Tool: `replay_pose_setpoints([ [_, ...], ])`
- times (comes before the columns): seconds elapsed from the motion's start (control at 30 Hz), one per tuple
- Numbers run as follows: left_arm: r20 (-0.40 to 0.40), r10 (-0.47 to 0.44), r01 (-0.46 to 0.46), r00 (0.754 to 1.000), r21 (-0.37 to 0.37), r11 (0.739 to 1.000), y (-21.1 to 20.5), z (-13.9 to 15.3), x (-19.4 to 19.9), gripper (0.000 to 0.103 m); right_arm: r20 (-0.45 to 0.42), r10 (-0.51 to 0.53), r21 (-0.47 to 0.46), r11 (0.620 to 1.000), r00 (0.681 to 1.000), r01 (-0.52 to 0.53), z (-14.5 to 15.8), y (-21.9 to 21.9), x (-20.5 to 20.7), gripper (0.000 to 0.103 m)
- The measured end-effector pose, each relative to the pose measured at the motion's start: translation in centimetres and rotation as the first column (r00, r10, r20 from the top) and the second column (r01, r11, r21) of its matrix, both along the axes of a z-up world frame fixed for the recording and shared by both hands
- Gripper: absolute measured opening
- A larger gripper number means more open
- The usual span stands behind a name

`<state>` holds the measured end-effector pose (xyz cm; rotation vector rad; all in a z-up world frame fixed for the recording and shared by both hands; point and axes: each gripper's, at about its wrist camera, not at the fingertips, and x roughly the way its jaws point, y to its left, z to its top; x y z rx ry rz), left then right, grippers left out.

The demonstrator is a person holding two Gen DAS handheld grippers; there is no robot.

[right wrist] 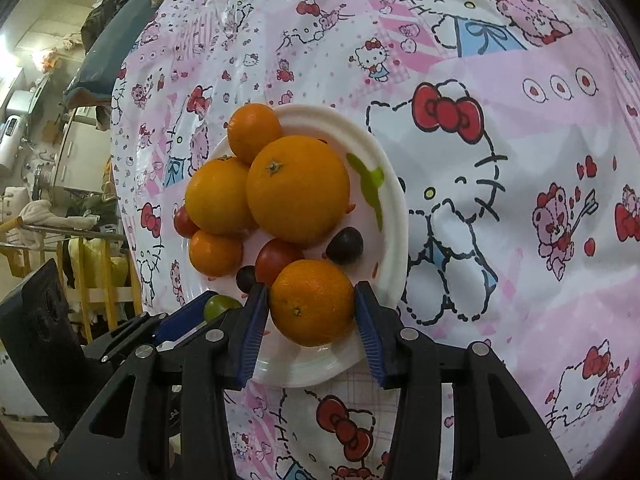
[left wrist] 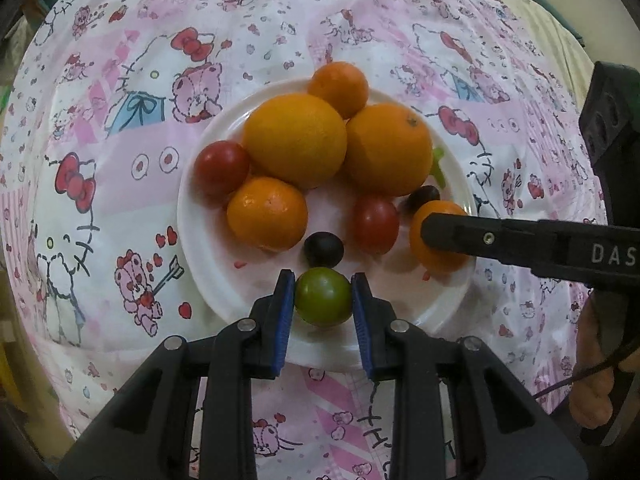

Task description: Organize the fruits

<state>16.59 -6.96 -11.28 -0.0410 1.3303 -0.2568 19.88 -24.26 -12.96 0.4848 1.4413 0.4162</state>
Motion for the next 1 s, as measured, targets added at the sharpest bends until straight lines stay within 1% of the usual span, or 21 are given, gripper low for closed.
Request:
replay_pose_setpoints([
  [0.13,0.013,-0.008,0.008,1.000,0.002,1.000,-0.1,0.0,0.0,0.026,-0.013,0.011,0.003,1.000,1.000,-0.011,0.0,0.1,0.0,0.047],
  [0.27,0.005,-0.015,0.015,1.000,0.007,1.000,-0.2,-0.2,-0.1,0.028,-0.025,0.003,0.012,1.000,1.000,-0.003,-0.1,-0.1,0.1,0.049],
  [0.3,0.005,-0.016,0.016,1.000,0.009,1.000,-0.3,-0.3,-0.1,0.035,-0.026,0.003,0.014,1.000,1.000,-0.002,-0.1,-0.1,0.1,0.051],
  [0.33,0.010,-0.022,0.022,1.000,0.013,1.000,-0.4,-0.2,-0.2,0.041,-0.024,0.001,0.020,1.000,1.000,0.000,0.0,-0.1,0.1,0.056],
  [0.37,0.017,-0.026,0.026,1.000,0.019,0.999,-0.5,-0.1,-0.2,0.054,-0.022,-0.003,0.026,1.000,1.000,0.004,0.1,-0.2,0.1,0.061],
  [0.4,0.028,-0.028,0.027,0.999,0.026,0.999,-0.6,0.0,-0.3,0.062,-0.019,-0.007,0.030,1.000,1.000,0.008,0.2,-0.2,0.1,0.063],
  [0.43,0.041,-0.032,0.031,0.999,0.029,0.999,-0.7,0.3,-0.4,0.064,-0.015,-0.012,0.029,1.000,1.000,0.012,0.4,-0.2,0.1,0.065],
  [0.53,0.031,-0.044,0.043,0.999,0.026,0.999,-0.7,0.6,-0.7,0.065,-0.002,-0.015,0.032,0.999,1.000,0.015,0.9,-0.5,0.2,0.065],
  [0.63,0.038,-0.051,0.049,0.998,0.044,0.998,-0.4,1.0,-1.3,0.065,0.025,-0.019,0.027,0.999,1.000,0.018,1.9,-1.0,0.1,0.065],
  [0.7,0.046,-0.042,0.039,0.998,0.047,0.998,0.0,1.5,-1.7,0.065,0.053,-0.018,0.007,1.000,0.998,0.018,2.7,-1.4,-0.1,0.065],
  [0.8,0.090,0.000,-0.007,0.996,0.076,0.997,1.1,3.1,-2.4,0.065,0.113,-0.014,0.005,1.000,0.994,0.013,4.2,-1.9,-0.8,0.066],
  [0.83,0.119,0.019,-0.033,0.993,0.117,0.993,1.6,3.9,-2.8,0.065,0.133,-0.013,0.004,1.000,0.991,0.013,4.8,-2.0,-1.1,0.069],
  [0.87,0.140,0.024,-0.042,0.990,0.128,0.991,1.9,4.5,-3.1,0.065,0.159,-0.016,-0.002,1.000,0.987,0.016,5.6,-2.2,-1.7,0.074],
  [0.93,0.181,0.039,-0.063,0.983,0.127,0.990,2.7,6.0,-4.0,0.066,0.197,-0.019,-0.015,1.000,0.980,0.023,6.6,-2.3,-2.5,0.081],
  [0.97,0.193,0.054,-0.079,0.980,0.127,0.989,3.0,6.5,-4.4,0.069,0.222,-0.018,-0.020,1.000,0.975,0.023,7.2,-2.3,-3.2,0.083],
  [1.0,0.214,0.078,-0.106,0.974,0.121,0.987,3.6,7.2,-4.9,0.077,0.240,-0.015,-0.024,0.999,0.971,0.021,7.7,-2.2,-3.7,0.084],
])
